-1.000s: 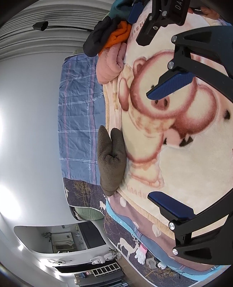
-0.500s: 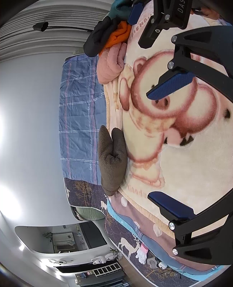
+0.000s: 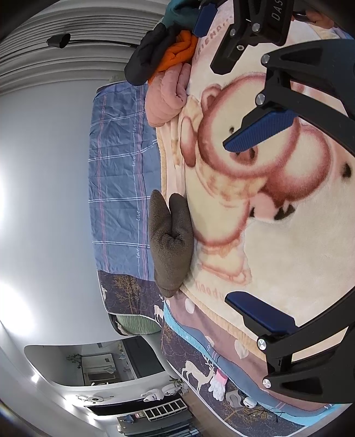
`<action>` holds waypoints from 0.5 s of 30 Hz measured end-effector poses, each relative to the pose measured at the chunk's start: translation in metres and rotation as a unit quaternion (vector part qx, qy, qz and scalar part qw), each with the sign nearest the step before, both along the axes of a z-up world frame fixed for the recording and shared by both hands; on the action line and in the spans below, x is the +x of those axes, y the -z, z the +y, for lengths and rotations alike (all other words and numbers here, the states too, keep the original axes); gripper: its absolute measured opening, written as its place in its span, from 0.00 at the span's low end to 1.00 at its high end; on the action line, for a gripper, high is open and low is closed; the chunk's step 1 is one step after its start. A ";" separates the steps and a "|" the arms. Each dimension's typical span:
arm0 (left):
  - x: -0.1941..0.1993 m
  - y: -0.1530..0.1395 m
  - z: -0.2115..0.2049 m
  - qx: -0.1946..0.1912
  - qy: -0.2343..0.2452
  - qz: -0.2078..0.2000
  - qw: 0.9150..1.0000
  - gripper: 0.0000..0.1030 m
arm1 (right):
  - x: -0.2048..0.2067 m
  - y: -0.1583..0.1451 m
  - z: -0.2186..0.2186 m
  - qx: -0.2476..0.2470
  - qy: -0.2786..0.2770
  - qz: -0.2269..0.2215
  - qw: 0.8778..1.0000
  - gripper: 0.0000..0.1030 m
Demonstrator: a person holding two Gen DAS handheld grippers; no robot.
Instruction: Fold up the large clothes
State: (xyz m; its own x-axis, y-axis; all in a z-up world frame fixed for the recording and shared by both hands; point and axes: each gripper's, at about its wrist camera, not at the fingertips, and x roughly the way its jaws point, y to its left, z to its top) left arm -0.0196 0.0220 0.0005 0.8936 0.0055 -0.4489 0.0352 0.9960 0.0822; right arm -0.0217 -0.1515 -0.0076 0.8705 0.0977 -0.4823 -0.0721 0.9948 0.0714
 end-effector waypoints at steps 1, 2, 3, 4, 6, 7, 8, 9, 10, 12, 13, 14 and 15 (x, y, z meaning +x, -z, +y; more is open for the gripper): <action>0.000 0.001 0.001 0.001 0.000 0.000 1.000 0.99 | 0.001 0.000 0.001 -0.001 0.000 0.001 1.000 0.98; 0.001 0.001 0.001 0.002 0.000 0.001 1.000 0.99 | 0.001 0.000 0.000 -0.001 0.001 0.001 1.000 0.98; 0.001 0.002 0.001 0.003 0.000 0.001 1.000 0.99 | 0.002 0.000 0.001 -0.002 0.001 0.002 1.000 0.98; 0.001 0.002 0.001 0.004 0.000 0.002 1.000 0.99 | 0.002 0.000 0.001 -0.002 0.001 0.002 1.000 0.98; 0.001 0.003 0.002 0.004 0.000 0.004 1.000 0.99 | 0.002 0.001 0.001 -0.003 0.001 0.003 1.000 0.98; 0.001 0.004 0.002 0.004 0.000 0.004 1.000 0.99 | 0.003 0.001 0.001 -0.004 0.001 0.004 1.000 0.98; 0.001 0.004 0.002 0.005 0.000 0.004 1.000 0.99 | 0.003 0.001 0.001 -0.005 0.001 0.004 1.000 0.98; 0.001 0.004 0.002 0.005 -0.001 0.005 1.000 0.99 | 0.003 0.002 0.001 -0.005 0.000 0.005 1.000 0.98; 0.001 0.005 0.003 0.006 -0.001 0.005 1.000 0.99 | 0.003 0.002 0.000 -0.006 -0.001 0.005 1.000 0.98; 0.001 0.005 0.004 0.007 -0.002 0.006 1.000 0.99 | 0.004 0.003 0.001 -0.007 -0.001 0.006 1.000 0.98; 0.001 0.005 0.003 0.007 -0.003 0.006 1.000 0.99 | 0.004 0.003 0.002 -0.007 -0.001 0.006 1.000 0.98; 0.001 0.005 0.003 0.006 -0.003 0.006 1.000 0.99 | 0.004 0.003 0.001 -0.009 -0.001 0.007 1.000 0.98; 0.001 0.005 0.003 0.007 -0.003 0.006 1.000 0.99 | 0.003 0.003 0.001 -0.009 -0.001 0.006 1.000 0.98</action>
State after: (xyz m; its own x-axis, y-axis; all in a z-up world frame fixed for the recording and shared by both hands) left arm -0.0183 0.0253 -0.0048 0.8879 0.0163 -0.4598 0.0309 0.9950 0.0949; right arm -0.0183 -0.1500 -0.0104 0.8645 0.0908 -0.4944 -0.0729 0.9958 0.0553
